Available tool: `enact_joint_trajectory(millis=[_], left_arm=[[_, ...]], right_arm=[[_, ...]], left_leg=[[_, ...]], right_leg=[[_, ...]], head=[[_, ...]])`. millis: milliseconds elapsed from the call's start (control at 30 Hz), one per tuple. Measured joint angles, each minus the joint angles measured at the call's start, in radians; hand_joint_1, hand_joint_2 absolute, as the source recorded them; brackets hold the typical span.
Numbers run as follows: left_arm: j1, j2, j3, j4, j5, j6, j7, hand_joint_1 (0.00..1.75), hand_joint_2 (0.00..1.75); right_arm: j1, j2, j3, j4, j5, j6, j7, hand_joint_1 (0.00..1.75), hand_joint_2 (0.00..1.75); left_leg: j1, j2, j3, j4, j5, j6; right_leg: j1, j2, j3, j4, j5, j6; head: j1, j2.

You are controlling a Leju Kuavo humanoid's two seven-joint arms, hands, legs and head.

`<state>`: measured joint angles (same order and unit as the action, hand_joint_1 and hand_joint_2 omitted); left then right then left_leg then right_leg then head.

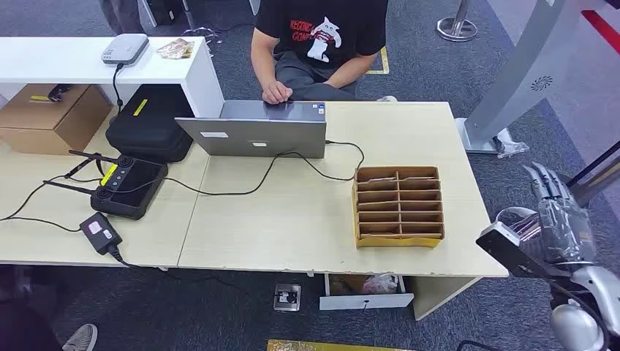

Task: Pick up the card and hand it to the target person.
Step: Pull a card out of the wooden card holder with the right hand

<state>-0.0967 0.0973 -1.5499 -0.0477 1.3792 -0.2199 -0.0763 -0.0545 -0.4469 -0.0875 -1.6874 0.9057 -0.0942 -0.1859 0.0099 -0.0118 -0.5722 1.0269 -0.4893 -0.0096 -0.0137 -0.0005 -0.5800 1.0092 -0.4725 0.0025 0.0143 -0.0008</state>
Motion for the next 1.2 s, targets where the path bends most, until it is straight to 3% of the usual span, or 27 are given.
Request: enact_joint_trajectory(millis=[367, 700, 1200], left_arm=[[-0.003, 0.004, 0.0, 0.0, -0.01, 0.0, -0.002, 0.0, 1.75], [-0.003, 0.004, 0.0, 0.0, -0.008, -0.001, -0.008, 0.0, 1.75], [-0.003, 0.005, 0.0, 0.0, -0.014, -0.003, -0.015, 0.0, 1.75]], right_arm=[[-0.095, -0.014, 0.158, 0.055, 0.146, -0.012, 0.059, 0.0, 1.75], [-0.236, -0.01, 0.312, 0.168, 0.157, -0.021, 0.059, 0.0, 1.75], [-0.336, -0.008, 0.353, 0.305, 0.157, -0.031, 0.051, 0.0, 1.75]], left_leg=[[0.0, 0.0, 0.0, 0.0, 0.0, 0.0], [0.0, 0.0, 0.0, 0.0, 0.001, 0.0], [0.0, -0.001, 0.0, 0.0, 0.001, 0.0]], right_leg=[[0.0, 0.0, 0.0, 0.0, 0.0, 0.0], [0.0, 0.0, 0.0, 0.0, 0.0, 0.0], [0.0, -0.001, 0.0, 0.0, 0.0, 0.0]], head=[[0.0, 0.0], [0.0, 0.0], [0.0, 0.0]])
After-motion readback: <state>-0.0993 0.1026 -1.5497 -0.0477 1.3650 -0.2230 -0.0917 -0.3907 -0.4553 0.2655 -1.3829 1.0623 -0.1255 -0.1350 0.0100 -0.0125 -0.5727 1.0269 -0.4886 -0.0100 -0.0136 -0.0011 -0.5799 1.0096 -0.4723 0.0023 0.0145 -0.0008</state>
